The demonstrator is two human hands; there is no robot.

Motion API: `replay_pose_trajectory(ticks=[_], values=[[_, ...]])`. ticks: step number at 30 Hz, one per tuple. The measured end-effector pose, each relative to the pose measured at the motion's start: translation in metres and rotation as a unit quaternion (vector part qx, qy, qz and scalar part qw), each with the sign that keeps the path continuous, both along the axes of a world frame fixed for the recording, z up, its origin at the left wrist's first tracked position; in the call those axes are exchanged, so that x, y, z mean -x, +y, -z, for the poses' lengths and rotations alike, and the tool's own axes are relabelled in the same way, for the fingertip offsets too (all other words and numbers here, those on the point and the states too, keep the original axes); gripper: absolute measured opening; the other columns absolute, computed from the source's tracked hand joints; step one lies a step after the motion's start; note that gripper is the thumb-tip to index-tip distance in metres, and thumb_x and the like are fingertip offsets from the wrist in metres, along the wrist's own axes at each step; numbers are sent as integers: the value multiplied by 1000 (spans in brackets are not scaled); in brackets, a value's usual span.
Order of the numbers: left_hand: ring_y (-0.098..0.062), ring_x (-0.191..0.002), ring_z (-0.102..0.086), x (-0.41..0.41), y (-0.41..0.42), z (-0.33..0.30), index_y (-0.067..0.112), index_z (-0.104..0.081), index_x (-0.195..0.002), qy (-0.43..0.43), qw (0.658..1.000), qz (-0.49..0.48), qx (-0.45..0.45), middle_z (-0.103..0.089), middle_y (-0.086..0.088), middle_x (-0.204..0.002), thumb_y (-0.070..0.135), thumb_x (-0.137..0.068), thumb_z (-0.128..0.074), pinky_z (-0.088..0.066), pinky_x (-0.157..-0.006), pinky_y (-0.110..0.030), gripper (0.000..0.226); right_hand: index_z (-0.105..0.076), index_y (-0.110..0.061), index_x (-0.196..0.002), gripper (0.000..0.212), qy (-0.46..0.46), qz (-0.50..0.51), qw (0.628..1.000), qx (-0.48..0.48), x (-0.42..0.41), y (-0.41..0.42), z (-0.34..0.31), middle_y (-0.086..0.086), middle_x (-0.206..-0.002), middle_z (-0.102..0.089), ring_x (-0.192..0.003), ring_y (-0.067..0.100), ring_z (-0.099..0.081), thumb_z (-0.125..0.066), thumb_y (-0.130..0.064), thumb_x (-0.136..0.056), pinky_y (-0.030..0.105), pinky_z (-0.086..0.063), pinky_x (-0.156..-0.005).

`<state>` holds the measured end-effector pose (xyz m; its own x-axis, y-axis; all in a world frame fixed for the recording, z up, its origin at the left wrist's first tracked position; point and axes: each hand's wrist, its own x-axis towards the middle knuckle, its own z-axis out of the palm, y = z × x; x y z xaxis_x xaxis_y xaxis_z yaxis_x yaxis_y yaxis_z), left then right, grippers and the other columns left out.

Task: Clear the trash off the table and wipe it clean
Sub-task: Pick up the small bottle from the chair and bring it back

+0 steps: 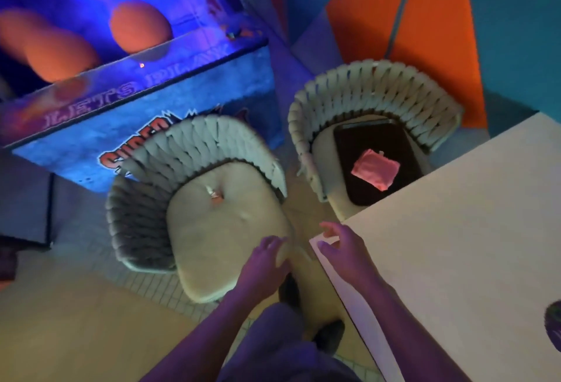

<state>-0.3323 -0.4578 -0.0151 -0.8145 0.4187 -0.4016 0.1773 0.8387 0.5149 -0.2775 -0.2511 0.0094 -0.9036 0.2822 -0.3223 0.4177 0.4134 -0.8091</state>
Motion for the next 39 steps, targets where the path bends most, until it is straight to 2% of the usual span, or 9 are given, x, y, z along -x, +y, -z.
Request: replay_pose_trajectory(ticks=[3, 10, 18, 29, 34, 39], values=[[-17, -128, -52, 6, -28, 1, 34, -44, -149, -5, 999, -44, 13, -40, 5, -152, 34, -96, -62, -47, -104, -33, 56, -57, -26, -133, 44, -22, -53, 998, -12, 19, -19, 4, -8, -111, -58, -96, 11, -62, -68, -23, -90, 18, -46, -72], [-19, -127, -54, 31, -72, 20, 35, -45, -147, -32, 992, -120, 25, -41, 5, -150, 37, -94, -62, -49, -103, -37, 55, -57, -27, -134, 45, -68, -157, 983, -69, 71, -66, 20, -4, -118, -62, -104, 14, -61, -67, -25, -89, 30, -51, -85], [-22, -129, -53, 82, -119, 46, 34, -45, -147, -73, 983, -167, 28, -43, 3, -150, 37, -94, -61, -48, -104, -40, 56, -57, -27, -133, 44, -124, -212, 966, -80, 143, -127, 41, -2, -118, -62, -100, 15, -60, -64, -27, -90, 30, -51, -81], [-24, -128, -53, 168, -181, 79, 32, -45, -147, -119, 969, -211, 39, -48, -1, -148, 37, -95, -58, -48, -103, -42, 55, -54, -23, -137, 47, -204, -183, 961, -46, 229, -199, 82, 3, -124, -62, -107, 15, -60, -66, -23, -92, 29, -51, -85], [-26, -128, -54, 216, -192, 94, 31, -44, -148, -115, 967, -224, 43, -46, -3, -149, 36, -95, -57, -47, -105, -44, 55, -49, -21, -142, 52, -207, -168, 963, -39, 272, -212, 105, 6, -134, -59, -118, 18, -58, -67, -18, -93, 24, -43, -87], [-29, -129, -54, 252, -192, 118, 27, -43, -150, -124, 963, -236, 47, -44, -6, -150, 34, -96, -58, -44, -107, -42, 57, -42, -26, -147, 57, -208, -168, 963, -31, 309, -214, 134, 6, -136, -56, -117, 18, -58, -65, -21, -95, 24, -44, -83]])
